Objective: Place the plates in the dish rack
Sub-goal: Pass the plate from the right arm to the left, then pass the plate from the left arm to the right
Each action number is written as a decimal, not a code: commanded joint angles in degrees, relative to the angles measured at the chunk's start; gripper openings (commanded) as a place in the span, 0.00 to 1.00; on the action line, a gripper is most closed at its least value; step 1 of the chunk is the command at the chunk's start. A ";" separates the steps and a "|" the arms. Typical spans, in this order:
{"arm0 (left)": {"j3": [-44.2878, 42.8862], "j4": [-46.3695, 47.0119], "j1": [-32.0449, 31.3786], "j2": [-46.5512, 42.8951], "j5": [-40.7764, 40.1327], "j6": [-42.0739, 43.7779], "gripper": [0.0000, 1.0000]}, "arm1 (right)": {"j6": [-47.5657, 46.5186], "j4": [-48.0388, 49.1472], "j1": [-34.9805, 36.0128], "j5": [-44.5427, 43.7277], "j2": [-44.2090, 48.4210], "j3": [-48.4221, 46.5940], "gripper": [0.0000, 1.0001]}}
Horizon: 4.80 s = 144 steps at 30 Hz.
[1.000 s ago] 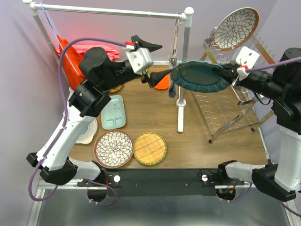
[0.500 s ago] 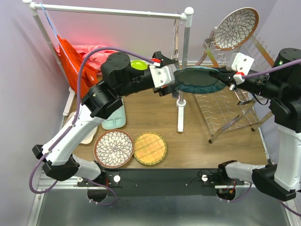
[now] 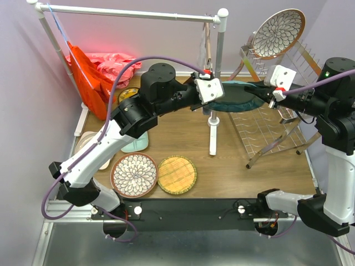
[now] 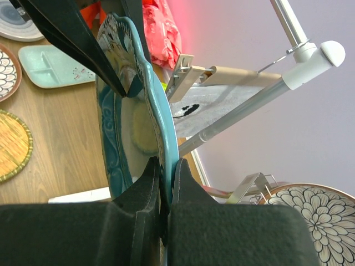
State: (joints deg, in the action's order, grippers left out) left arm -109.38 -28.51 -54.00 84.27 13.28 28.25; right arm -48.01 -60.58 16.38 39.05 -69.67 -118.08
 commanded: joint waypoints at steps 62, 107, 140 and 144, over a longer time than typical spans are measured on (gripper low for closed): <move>-11.98 28.25 0.65 4.58 -8.71 -17.53 0.00 | 29.10 45.27 -2.05 -46.06 6.48 0.39 0.89; -25.35 55.84 0.03 28.05 -14.67 -10.60 0.00 | 82.06 21.90 -14.54 -21.39 6.30 3.91 0.93; -16.04 63.93 -9.90 27.79 -25.76 22.72 0.00 | 119.02 24.37 -16.12 -35.34 7.71 11.38 0.86; -15.51 64.37 -10.51 27.70 -25.58 24.39 0.00 | 119.82 24.37 -16.12 -38.51 7.62 12.00 0.81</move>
State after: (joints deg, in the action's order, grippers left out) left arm -123.76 23.75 -63.55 116.16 -11.77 49.06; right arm 70.04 -36.18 0.64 6.02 -62.46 -106.41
